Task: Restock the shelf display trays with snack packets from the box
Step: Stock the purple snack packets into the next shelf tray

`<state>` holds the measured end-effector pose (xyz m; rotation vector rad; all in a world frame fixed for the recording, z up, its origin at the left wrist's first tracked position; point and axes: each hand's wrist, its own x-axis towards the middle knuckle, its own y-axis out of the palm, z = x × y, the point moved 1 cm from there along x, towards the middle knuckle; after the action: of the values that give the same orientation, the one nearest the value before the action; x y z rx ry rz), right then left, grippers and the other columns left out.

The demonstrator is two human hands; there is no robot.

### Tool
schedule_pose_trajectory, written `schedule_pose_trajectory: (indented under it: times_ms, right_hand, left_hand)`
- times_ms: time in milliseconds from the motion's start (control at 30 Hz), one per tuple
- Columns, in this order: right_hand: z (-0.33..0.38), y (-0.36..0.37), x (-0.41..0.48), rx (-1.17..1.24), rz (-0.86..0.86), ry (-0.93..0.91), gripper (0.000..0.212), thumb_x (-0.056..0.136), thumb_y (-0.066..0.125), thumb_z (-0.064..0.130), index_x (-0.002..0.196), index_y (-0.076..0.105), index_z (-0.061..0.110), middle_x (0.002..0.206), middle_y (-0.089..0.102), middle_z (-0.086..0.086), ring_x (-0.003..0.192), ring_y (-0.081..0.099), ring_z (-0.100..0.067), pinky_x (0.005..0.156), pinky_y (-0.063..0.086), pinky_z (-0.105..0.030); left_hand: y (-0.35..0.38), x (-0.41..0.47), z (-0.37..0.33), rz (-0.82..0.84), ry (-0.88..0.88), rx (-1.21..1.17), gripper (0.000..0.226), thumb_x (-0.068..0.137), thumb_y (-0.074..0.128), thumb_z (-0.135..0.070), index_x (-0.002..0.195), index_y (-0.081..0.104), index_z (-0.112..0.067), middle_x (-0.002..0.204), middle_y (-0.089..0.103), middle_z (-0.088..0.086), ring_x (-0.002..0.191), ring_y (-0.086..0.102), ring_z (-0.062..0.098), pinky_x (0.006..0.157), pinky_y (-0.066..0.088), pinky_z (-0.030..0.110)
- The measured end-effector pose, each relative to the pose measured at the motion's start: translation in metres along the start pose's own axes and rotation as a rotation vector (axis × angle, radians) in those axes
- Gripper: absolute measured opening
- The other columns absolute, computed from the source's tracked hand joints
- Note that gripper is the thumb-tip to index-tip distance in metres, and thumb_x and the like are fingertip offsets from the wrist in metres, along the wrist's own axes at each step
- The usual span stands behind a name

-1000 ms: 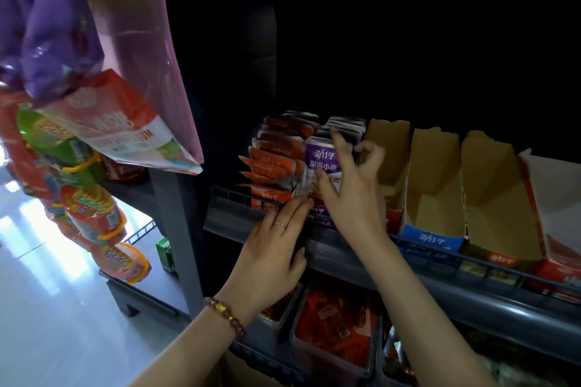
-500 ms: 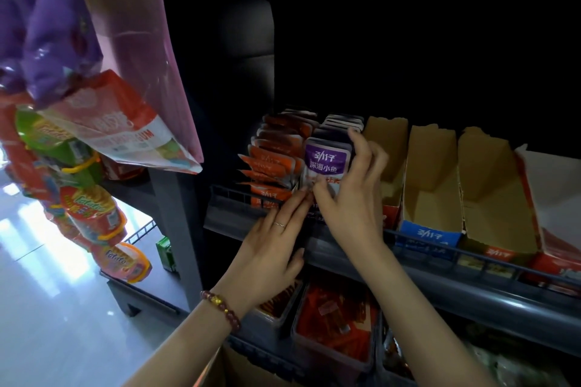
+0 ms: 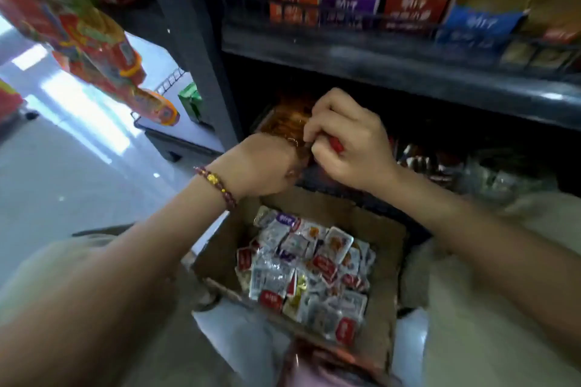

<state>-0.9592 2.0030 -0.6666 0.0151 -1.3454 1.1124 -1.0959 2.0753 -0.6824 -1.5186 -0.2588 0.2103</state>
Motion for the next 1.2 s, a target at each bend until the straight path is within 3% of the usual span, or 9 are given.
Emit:
schedule_pose_trajectory:
  times_ms: [33,133,300,367,533,700,833,1000,1200]
  right_hand:
    - [0.005,0.010,-0.021,0.024,0.066,0.034,0.013,0.075,0.055,-0.009,0.072,0.063,-0.001,0.081,0.056,-0.016,0.063,0.054,-0.026,0.056,0.043,-0.034]
    - [0.010,0.040,-0.095,0.100,0.330,0.162,0.012,0.082,0.052,-0.001,0.077,0.061,0.005,0.088,0.054,-0.008,0.063,0.053,-0.023,0.053,0.040,-0.033]
    - [-0.016,0.078,-0.242,-0.017,1.009,0.164,0.022,0.075,0.062,0.012,0.097,0.064,0.009,0.108,0.059,-0.007,0.073,0.066,-0.027,0.050,0.049,-0.026]
    - [-0.028,0.091,-0.279,-0.107,1.157,0.317,0.036,0.078,0.065,0.010,0.114,0.062,0.007,0.114,0.060,-0.012,0.092,0.065,-0.028,0.063,0.050,-0.029]
    - [-0.029,0.139,-0.293,-0.252,1.179,0.781,0.059,0.091,0.051,0.018,0.145,0.027,0.008,0.145,0.031,-0.011,0.133,0.032,-0.028,0.102,0.032,-0.036]
    - [-0.022,0.197,-0.282,-0.271,1.185,0.883,0.073,0.093,0.051,0.025,0.151,0.009,0.007,0.155,0.009,-0.015,0.143,0.010,-0.029,0.114,0.017,-0.038]
    - [-0.024,0.230,-0.284,-0.313,1.257,0.993,0.065,0.101,0.036,0.028,0.152,0.000,0.008,0.160,-0.007,-0.009,0.147,-0.003,-0.026,0.117,0.009,-0.039]
    - [-0.012,0.232,-0.289,-0.417,1.166,0.885,0.059,0.096,0.040,0.006,0.150,0.016,0.008,0.159,0.005,-0.011,0.147,0.004,-0.027,0.117,0.011,-0.041]
    - [-0.004,0.214,-0.301,-0.373,1.020,0.805,0.069,0.082,0.051,-0.008,0.145,0.031,0.010,0.150,0.036,-0.009,0.135,0.037,-0.024,0.113,0.024,-0.035]
  left_hand:
    - [0.017,-0.013,-0.003,0.158,-0.041,0.030,0.024,0.091,0.042,-0.021,0.068,0.043,-0.013,0.069,0.053,0.002,0.074,0.058,0.026,0.059,0.036,0.031]
    - [0.052,-0.057,-0.015,0.319,-0.067,0.047,0.025,0.092,0.038,-0.031,0.097,0.059,-0.017,0.091,0.063,0.000,0.086,0.061,0.022,0.071,0.046,0.032]
    - [0.079,-0.124,-0.027,0.406,-0.119,-0.040,0.025,0.097,0.041,-0.034,0.112,0.053,-0.020,0.099,0.061,-0.001,0.091,0.060,0.020,0.076,0.041,0.029]
    - [0.089,-0.142,-0.030,0.427,-0.167,-0.093,0.022,0.098,0.039,-0.033,0.113,0.050,-0.022,0.104,0.059,-0.002,0.096,0.058,0.020,0.070,0.035,0.027]
    - [0.114,-0.161,-0.023,0.472,-0.232,-0.165,0.024,0.094,0.045,-0.030,0.115,0.053,-0.022,0.107,0.061,-0.002,0.098,0.059,0.020,0.080,0.044,0.031]
    - [0.127,-0.158,-0.018,0.380,-0.192,-0.150,0.027,0.096,0.042,-0.029,0.121,0.050,-0.021,0.107,0.059,-0.002,0.104,0.057,0.019,0.088,0.041,0.033]
    - [0.133,-0.161,-0.015,0.375,-0.202,-0.203,0.032,0.097,0.041,-0.030,0.126,0.048,-0.021,0.107,0.059,0.000,0.104,0.057,0.019,0.089,0.041,0.033]
    - [0.144,-0.161,-0.012,0.408,-0.199,-0.152,0.035,0.097,0.038,-0.032,0.130,0.045,-0.021,0.113,0.058,-0.001,0.108,0.056,0.019,0.089,0.041,0.033]
    - [0.148,-0.163,-0.018,0.411,-0.170,-0.164,0.032,0.097,0.039,-0.033,0.126,0.047,-0.020,0.111,0.059,-0.001,0.108,0.056,0.020,0.089,0.044,0.035]
